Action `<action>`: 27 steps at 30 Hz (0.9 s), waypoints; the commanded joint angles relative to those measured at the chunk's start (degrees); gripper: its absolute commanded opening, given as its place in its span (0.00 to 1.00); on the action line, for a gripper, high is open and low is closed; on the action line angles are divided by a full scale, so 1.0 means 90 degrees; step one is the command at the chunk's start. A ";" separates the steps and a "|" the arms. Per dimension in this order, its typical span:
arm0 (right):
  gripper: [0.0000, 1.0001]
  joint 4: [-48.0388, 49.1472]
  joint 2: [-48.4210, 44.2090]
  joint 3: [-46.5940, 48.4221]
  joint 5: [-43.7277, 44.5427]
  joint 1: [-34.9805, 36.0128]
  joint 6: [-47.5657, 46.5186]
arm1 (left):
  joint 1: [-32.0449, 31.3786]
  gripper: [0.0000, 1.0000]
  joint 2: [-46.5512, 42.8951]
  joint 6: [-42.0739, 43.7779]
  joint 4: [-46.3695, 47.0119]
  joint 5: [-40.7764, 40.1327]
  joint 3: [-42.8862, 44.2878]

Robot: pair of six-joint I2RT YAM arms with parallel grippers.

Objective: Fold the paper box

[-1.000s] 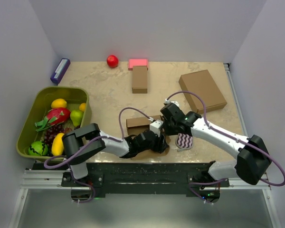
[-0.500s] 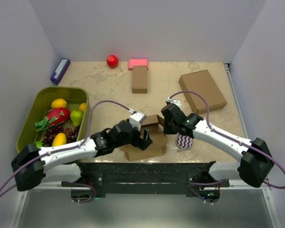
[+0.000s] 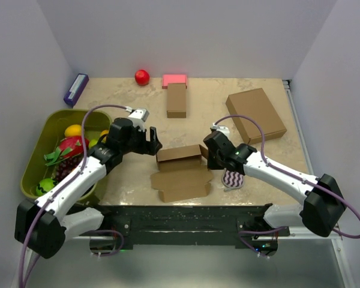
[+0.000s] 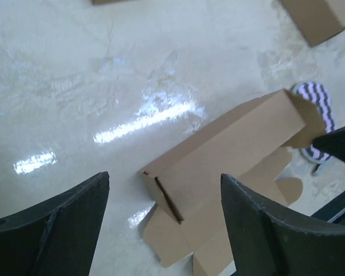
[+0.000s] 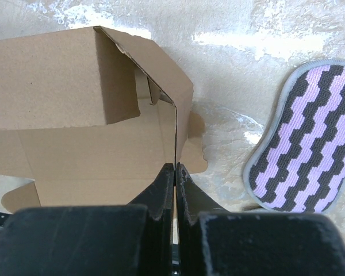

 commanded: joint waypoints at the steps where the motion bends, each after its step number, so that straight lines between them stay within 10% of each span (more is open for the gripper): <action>1: 0.00 0.0060 -0.0187 -0.0054 0.0326 0.0020 0.0088 | 0.0384 0.81 0.0403 0.0314 -0.0029 0.1253 -0.0173; 27: 0.00 0.0138 0.0077 0.0073 0.0199 0.0030 -0.0058 | 0.0727 0.59 0.1175 -0.0028 0.1222 0.1987 -0.0867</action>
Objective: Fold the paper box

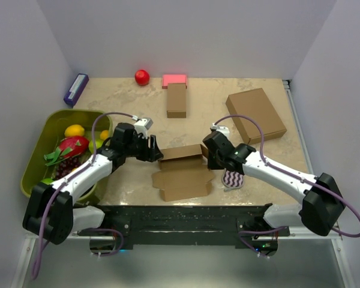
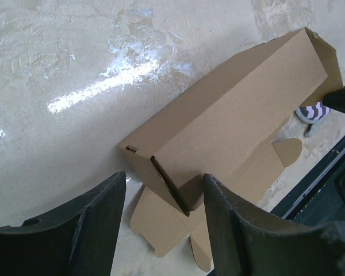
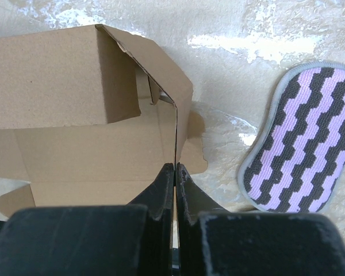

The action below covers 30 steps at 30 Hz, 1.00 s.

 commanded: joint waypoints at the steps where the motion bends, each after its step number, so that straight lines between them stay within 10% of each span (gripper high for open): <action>1: 0.00 0.0150 0.0028 0.0076 0.0019 0.0025 -0.0039 | 0.0088 0.59 0.0162 -0.0071 0.0365 0.0227 -0.0017; 25: 0.00 0.1214 0.0985 0.0349 -0.0470 0.0787 0.0293 | 0.0098 0.42 0.0631 0.0124 0.0238 0.0287 0.0080; 30: 0.20 0.1234 0.0713 0.0242 -0.0304 0.0777 0.0332 | 0.0098 0.42 0.0592 0.0378 -0.0055 -0.0115 0.0168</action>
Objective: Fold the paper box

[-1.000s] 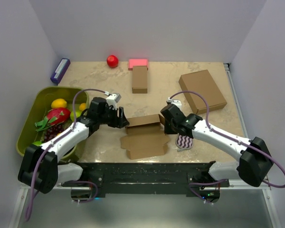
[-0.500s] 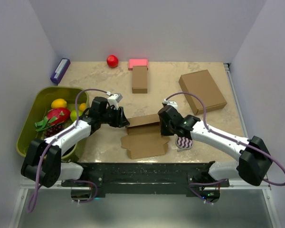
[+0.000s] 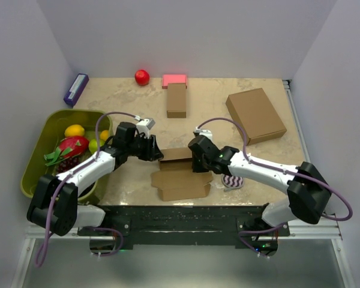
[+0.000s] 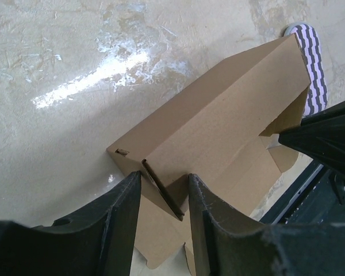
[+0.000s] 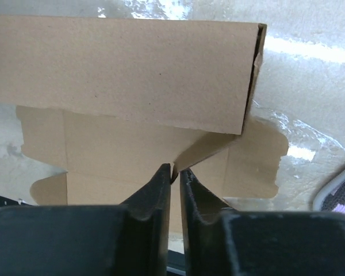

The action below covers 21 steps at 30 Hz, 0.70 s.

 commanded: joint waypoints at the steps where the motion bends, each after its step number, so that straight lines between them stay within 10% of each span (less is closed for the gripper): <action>1: 0.29 0.0212 -0.0281 0.0064 0.0100 0.0056 0.0114 | 0.0027 0.42 0.0053 0.0397 -0.0398 -0.0525 0.0149; 11: 0.70 -0.0872 -0.1980 0.0221 0.0559 -0.0566 -0.0344 | 0.0027 0.42 0.0053 0.0446 -0.0456 -0.0613 0.0188; 21: 0.71 -0.0436 -0.1796 -0.0608 0.0404 -0.1428 -0.1038 | 0.0027 0.42 -0.0045 0.0515 -0.0534 -0.0662 0.0227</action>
